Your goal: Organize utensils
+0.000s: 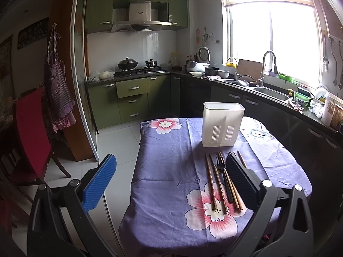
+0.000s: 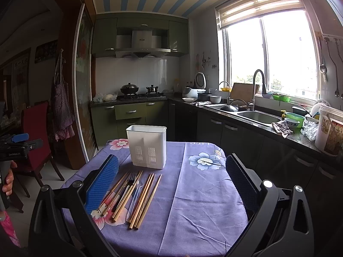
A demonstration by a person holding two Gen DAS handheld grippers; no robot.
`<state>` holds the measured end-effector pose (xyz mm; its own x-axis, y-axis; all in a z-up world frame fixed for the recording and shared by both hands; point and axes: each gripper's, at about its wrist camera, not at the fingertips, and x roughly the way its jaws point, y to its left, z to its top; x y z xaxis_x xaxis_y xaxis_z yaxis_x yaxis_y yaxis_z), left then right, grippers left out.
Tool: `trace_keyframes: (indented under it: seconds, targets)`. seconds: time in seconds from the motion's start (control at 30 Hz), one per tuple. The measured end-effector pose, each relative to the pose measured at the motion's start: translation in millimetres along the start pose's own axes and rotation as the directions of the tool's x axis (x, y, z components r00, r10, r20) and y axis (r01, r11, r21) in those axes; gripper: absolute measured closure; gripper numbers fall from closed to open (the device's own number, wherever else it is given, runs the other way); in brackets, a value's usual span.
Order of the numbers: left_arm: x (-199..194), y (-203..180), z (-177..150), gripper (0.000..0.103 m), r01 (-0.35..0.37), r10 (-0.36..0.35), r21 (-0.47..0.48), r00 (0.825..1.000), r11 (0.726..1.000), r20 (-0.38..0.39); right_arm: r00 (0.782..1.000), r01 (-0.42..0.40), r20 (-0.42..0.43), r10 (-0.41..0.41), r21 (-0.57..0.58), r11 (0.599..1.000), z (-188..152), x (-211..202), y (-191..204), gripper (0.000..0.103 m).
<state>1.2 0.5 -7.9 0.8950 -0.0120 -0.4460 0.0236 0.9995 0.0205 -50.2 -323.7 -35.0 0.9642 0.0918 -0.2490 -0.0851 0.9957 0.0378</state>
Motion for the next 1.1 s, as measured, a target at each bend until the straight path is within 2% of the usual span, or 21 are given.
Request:
trace_keyframes:
  seconds: [1.1]
  targets:
    - [2.1,-0.7,-2.2,0.006,0.0,0.0,0.006,1.0,1.0,-0.004,1.0,0.0,-0.011,0.0,0.001,1.0,-4.6,6.1,0.1,0.004]
